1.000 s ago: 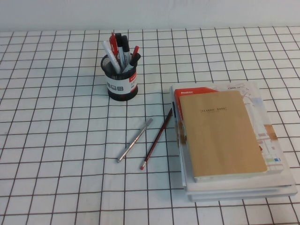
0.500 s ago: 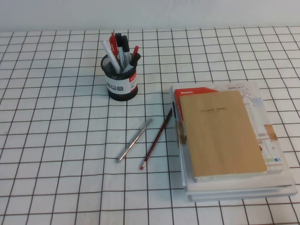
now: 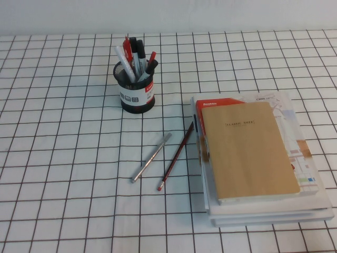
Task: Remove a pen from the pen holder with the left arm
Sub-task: 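Take a marker out of the pen holder and lay it on the table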
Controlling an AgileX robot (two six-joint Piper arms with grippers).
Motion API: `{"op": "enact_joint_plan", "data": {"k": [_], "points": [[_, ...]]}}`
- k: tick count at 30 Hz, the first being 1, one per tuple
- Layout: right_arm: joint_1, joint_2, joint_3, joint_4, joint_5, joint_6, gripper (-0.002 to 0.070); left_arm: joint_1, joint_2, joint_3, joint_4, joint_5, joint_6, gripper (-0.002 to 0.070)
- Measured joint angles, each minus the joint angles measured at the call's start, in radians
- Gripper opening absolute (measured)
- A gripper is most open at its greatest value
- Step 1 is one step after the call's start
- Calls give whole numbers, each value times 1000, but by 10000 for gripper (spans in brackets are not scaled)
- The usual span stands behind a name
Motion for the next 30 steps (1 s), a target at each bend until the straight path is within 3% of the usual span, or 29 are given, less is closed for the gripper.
{"op": "enact_joint_plan", "data": {"k": [4,7,25,30], "points": [[0,0,0,0,0,0,-15,0,0,0,-198,-75,-4,0],[0,0,0,0,0,0,-15,0,0,0,-251,-132,-2,0],[0,0,0,0,0,0,-15,0,0,0,-264,-121,137,0],[0,0,0,0,0,0,-15,0,87,-126,-260,-51,239,0]]}}
